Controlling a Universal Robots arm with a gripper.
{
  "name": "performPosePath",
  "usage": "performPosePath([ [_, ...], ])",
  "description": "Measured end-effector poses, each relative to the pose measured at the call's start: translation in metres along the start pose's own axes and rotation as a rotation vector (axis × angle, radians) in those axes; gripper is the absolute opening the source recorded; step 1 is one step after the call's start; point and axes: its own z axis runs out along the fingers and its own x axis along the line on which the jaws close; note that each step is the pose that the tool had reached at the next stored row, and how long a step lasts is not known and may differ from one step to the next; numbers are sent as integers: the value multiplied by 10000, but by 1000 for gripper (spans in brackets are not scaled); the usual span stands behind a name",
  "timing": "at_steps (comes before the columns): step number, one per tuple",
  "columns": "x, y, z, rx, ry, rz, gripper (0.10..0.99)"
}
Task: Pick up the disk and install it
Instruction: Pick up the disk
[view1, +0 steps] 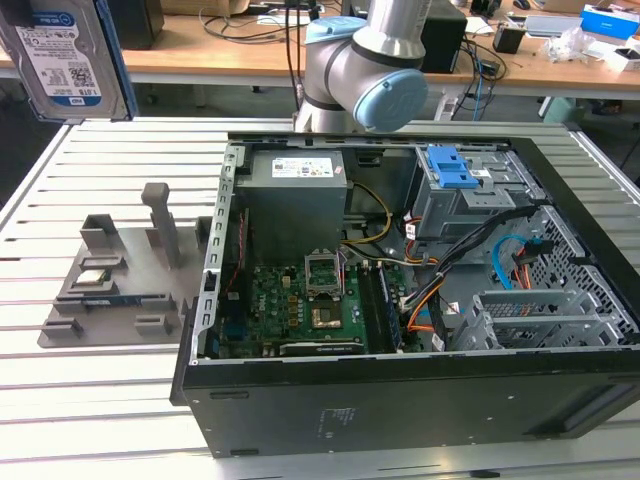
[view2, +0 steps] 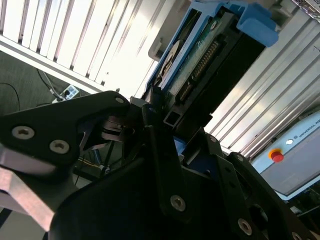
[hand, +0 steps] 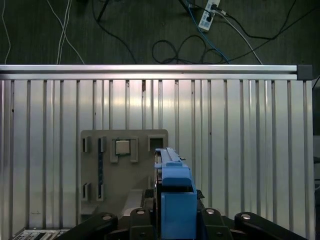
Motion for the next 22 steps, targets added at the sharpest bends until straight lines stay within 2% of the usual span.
performPosePath([
  [2, 0, -32, -1, 1, -1, -1, 365],
  [5, 0, -125, -5, 1, 0, -1, 365],
  [10, 0, -427, -17, 1, 0, -2, 365],
  [14, 0, -567, -24, 0, 0, -1, 365],
  [19, -1, -886, -37, 0, -1, -1, 365],
  [22, -1, -1023, -43, -2, 0, 0, 365],
])
